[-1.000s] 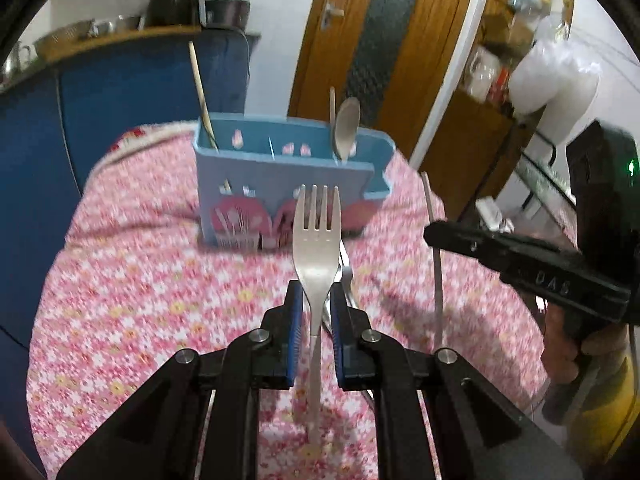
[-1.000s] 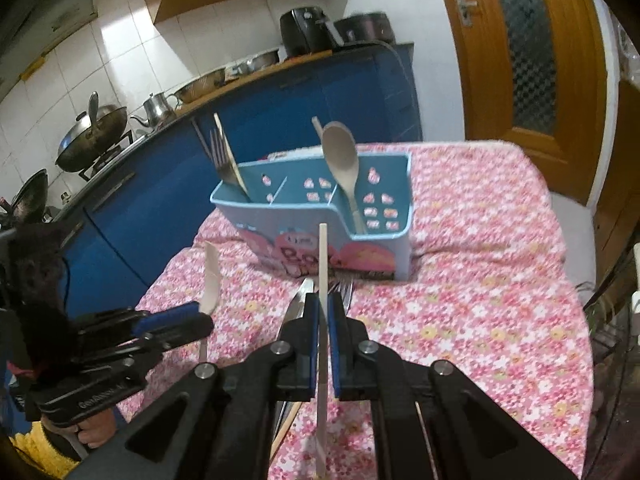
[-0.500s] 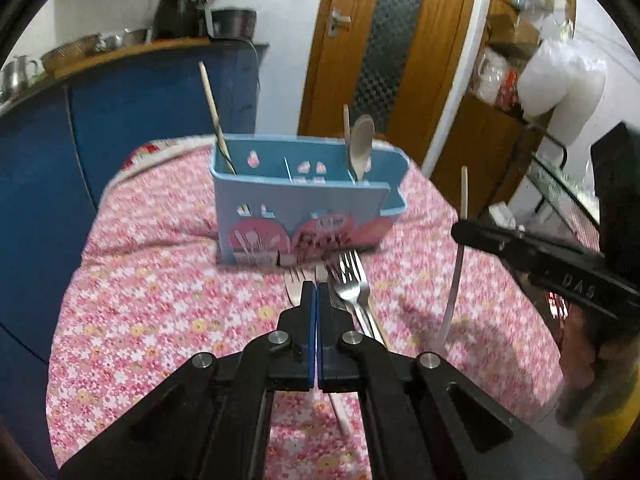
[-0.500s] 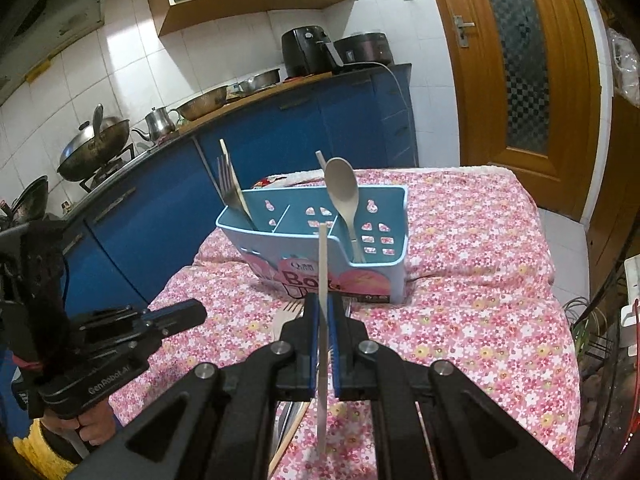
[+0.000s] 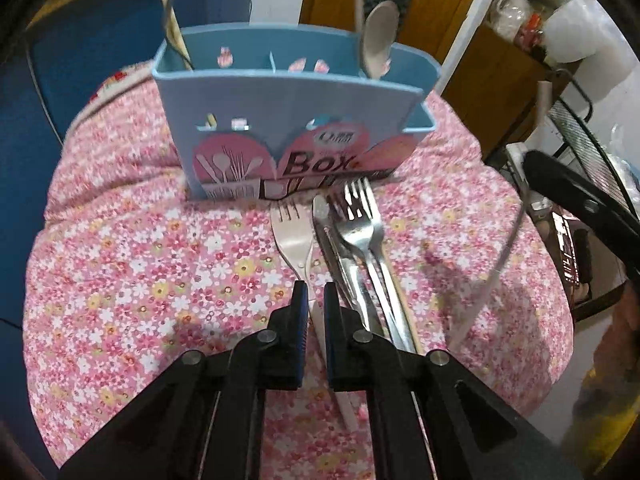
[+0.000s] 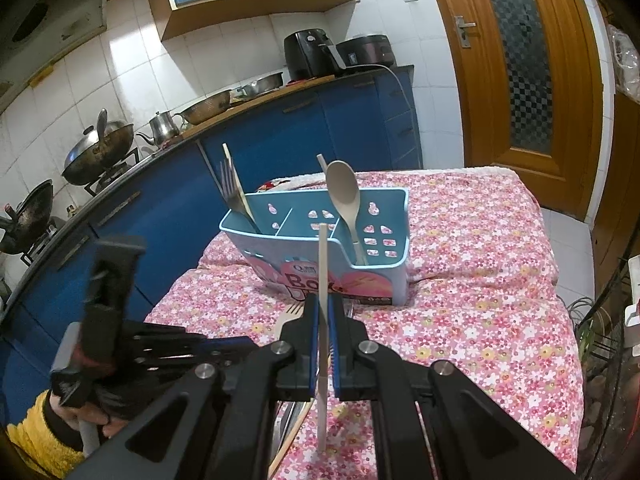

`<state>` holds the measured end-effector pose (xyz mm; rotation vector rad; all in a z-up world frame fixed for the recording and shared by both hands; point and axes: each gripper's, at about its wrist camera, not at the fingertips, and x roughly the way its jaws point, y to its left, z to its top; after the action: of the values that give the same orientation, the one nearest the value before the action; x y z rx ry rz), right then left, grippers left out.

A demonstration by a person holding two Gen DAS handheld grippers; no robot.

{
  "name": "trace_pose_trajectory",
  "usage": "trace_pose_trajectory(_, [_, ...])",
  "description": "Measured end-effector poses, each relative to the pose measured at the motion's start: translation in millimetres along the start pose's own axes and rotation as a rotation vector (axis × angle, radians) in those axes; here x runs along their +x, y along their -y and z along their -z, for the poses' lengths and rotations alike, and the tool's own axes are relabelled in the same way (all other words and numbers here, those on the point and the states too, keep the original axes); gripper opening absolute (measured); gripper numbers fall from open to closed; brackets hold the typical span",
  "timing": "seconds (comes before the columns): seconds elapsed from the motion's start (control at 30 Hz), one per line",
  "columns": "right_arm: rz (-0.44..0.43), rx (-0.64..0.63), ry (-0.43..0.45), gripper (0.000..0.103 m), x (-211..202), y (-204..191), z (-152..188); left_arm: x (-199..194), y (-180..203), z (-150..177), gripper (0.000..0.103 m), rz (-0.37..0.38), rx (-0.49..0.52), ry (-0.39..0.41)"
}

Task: Organize utensils
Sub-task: 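Lift the white fork and chopstick and carry them above the blue holder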

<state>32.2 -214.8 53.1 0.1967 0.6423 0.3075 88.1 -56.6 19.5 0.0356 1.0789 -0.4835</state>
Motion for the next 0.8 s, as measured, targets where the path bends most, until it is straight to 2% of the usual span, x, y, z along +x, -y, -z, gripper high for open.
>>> trace_pose_trajectory(0.2, [-0.005,0.003,0.007,0.006,-1,3,0,25,-6,-7,0.005,0.015,-0.031,-0.096])
trace_pose_trajectory(0.47, [-0.009,0.001,0.005,0.006,-1,3,0,37,-7,-18,0.006,0.015,-0.042,-0.105])
trace_pose_trajectory(0.63, [-0.013,-0.001,0.013,0.006,-2,2,-1,32,-9,-13,0.005,0.026,-0.051,-0.070])
trace_pose_trajectory(0.8, [-0.013,-0.003,0.024,0.006,-4,0,-3,10,-16,3,0.003,0.066,-0.086,0.034])
